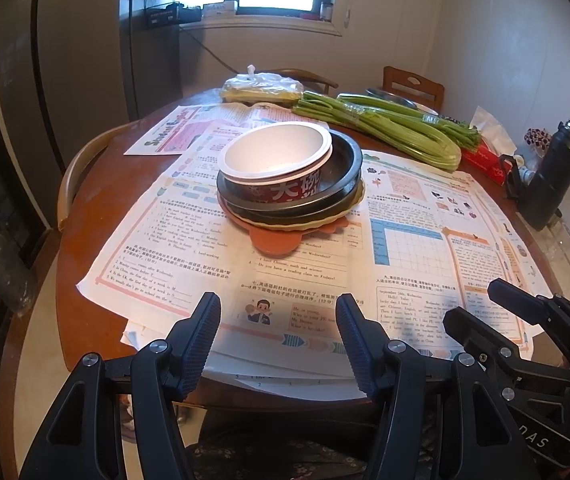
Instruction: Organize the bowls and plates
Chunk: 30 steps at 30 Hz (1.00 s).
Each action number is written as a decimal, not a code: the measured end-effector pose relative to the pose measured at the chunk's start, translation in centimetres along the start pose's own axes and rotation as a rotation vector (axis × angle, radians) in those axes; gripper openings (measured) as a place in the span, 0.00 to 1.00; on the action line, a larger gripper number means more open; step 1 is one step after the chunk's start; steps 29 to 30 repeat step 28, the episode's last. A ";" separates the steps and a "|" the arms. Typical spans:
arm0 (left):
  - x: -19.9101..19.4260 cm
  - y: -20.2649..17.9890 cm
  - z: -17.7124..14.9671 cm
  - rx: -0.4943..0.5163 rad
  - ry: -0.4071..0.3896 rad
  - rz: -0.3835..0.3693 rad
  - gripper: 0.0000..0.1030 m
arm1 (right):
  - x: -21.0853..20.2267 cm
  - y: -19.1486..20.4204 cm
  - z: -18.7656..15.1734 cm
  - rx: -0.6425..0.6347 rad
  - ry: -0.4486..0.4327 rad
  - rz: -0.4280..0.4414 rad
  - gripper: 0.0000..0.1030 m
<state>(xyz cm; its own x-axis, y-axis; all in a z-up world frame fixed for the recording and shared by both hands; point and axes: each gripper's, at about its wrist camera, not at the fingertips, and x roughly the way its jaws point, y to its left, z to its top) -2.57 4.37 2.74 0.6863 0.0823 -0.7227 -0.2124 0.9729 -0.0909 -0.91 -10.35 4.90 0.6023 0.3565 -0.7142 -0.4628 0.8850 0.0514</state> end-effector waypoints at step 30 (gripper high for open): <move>1.7 0.4 -0.1 -0.002 0.036 0.005 0.60 | 1.3 -1.6 -0.2 0.042 0.009 0.017 0.59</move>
